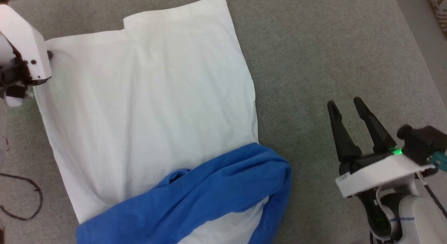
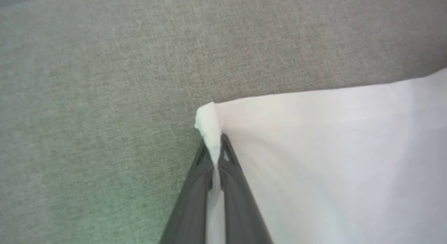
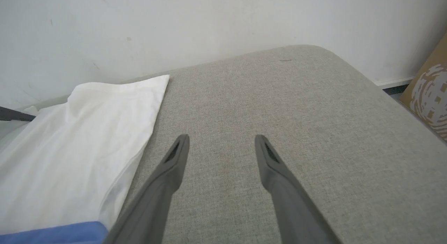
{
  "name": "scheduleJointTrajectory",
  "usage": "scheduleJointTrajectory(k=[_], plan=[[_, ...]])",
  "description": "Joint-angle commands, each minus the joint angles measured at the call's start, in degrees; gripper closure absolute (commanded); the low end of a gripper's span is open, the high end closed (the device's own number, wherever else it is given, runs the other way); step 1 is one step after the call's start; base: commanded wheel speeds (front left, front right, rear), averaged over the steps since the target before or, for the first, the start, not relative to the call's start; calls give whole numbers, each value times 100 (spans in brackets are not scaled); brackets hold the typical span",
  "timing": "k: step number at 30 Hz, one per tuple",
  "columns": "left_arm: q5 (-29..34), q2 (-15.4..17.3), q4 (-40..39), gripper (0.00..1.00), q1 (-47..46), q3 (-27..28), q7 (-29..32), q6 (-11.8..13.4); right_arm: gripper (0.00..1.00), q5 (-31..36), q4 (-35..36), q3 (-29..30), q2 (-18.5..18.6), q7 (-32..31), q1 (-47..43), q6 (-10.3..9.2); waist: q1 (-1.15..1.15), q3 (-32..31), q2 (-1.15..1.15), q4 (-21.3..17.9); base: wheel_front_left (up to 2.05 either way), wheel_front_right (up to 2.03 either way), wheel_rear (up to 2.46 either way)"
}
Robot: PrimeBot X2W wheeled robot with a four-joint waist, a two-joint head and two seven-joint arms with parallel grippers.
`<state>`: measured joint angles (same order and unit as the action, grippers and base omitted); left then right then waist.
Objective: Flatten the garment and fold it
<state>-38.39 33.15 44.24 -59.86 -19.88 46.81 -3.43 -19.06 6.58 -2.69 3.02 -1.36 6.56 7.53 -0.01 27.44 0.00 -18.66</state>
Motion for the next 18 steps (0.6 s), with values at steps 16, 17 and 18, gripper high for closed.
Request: scheduleJointTrajectory(k=[16, 17, 18], plan=[[156, -770, 151, 100, -256, -235, -1586, -186, 0, -511, -3144, 8, 60, -1657, 3742, -4, 1, -69, 0, 1019, 0, 0, 0], [169, -822, 120, 100, -330, -266, -1650, -207, 0, -530, -3445, 13, 76, -1727, 4014, -4, 1, -15, 0, 1099, 0, 0, 0], [157, -889, 88, 100, -405, -288, -1703, -233, 0, -532, -3738, 32, 103, -1779, 4275, -4, 1, 47, 0, 1189, 0, 0, 0]])
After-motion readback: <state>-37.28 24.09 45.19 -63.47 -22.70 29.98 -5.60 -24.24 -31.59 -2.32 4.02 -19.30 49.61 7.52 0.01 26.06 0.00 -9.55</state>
